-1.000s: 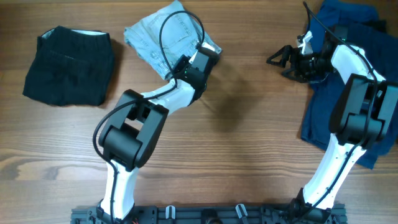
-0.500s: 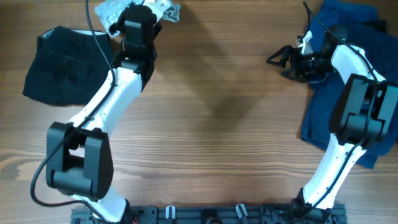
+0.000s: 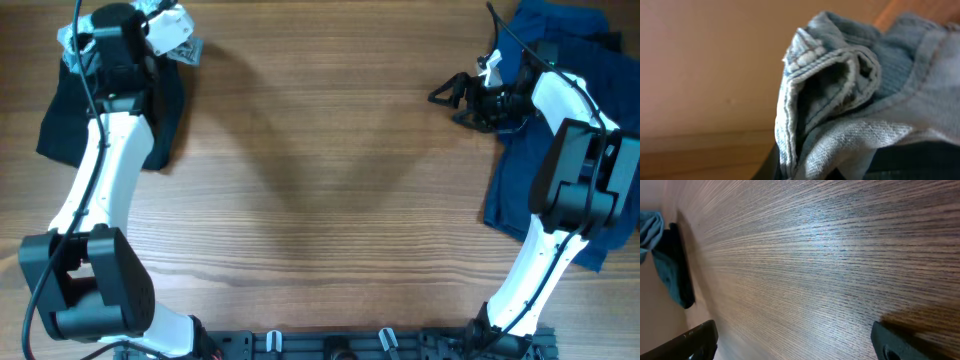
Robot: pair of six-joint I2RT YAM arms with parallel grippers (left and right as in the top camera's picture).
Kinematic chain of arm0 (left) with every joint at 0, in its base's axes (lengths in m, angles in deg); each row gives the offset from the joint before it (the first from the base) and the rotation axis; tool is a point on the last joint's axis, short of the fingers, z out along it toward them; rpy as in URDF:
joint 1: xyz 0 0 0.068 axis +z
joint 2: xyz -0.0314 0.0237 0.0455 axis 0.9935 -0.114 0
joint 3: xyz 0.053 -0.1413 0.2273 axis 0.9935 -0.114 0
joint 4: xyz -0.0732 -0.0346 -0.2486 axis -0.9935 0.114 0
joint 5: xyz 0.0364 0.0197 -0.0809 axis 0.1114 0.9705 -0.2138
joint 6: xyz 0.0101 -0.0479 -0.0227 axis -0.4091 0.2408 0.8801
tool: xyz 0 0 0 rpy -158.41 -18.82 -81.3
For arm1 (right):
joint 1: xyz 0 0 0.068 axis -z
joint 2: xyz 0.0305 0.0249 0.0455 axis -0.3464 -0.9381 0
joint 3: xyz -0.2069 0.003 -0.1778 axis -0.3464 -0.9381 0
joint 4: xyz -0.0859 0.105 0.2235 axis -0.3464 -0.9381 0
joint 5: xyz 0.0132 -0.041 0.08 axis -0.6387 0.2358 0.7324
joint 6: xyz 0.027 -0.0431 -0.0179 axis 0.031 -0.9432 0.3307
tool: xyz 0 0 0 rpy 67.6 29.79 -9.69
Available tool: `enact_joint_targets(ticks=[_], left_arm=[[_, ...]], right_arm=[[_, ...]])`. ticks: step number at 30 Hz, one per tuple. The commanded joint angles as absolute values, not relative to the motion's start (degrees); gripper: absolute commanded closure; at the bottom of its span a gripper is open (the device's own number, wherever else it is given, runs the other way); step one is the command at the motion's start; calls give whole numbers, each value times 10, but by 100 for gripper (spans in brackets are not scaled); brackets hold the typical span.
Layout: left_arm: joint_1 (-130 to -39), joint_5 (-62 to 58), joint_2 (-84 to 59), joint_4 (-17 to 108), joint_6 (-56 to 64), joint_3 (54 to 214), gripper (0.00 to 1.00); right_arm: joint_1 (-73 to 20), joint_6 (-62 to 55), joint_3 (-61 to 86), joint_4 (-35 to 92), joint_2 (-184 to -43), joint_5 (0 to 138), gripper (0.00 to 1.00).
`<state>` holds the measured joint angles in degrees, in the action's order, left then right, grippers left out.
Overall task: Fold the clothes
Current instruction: 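Place the jeans bundle onto the black garment at upper left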
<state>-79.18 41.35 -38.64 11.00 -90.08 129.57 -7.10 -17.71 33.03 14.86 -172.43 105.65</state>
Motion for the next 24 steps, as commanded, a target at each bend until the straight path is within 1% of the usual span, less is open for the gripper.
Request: enact_joint_targets(ticks=[1,6,8,10,13,16,17,19,20,21,22,24], left_arm=[[-748,354,-361,98,-953,1302,96],[-703,302,-363,104,-953,1302,96],[-691,277,-363,125,-953,1302,96],[-683,264,-363,170,-953,1302,96],[-682,264,-363,298,-951,1302,96],[-676,264,-363,382,-951,1302,96],[-672,264,-363,393,-950,1302,96],[-658,263,-363,395,-911,1302,96],[-651,264,-363,395,-899,1302,94],[-643,263,-363,394,-888,1302,83],[-638,262,-363,392,-886,1302,0],[-631,262,-363,387,-886,1302,0]], right_arm=[[-79,-174,326,147,-1744,1030,0],[-79,-174,326,146,-1744,1030,0],[-79,-170,326,146,-1744,1030,1],[-79,-161,326,149,-1744,1030,0],[-79,-160,326,148,-1744,1029,0],[-79,-161,326,141,-1744,1029,1],[-79,-161,326,139,-1744,1029,1],[-79,-162,326,136,-1744,1029,1],[-79,-161,326,135,-1744,1029,1],[-79,-161,326,135,-1744,1029,0],[-79,-161,326,134,-1744,1029,1],[-79,-161,326,135,-1744,1029,1]])
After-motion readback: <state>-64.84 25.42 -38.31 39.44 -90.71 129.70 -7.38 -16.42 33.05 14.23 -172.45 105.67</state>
